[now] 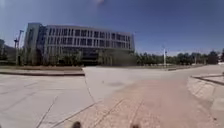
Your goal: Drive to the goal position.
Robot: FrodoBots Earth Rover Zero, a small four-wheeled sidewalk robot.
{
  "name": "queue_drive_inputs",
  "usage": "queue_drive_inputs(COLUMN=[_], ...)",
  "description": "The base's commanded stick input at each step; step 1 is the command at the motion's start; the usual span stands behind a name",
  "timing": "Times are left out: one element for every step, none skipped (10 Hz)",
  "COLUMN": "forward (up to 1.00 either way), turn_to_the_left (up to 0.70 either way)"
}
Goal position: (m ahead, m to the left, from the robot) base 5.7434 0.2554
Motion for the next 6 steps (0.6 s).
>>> queue_drive_inputs(forward=[0.85, 0.85, 0.85, 0.85, 0.85, 0.85], turn_to_the_left=[0.02, 0.02, 0.02, 0.02, 0.03, 0.07])
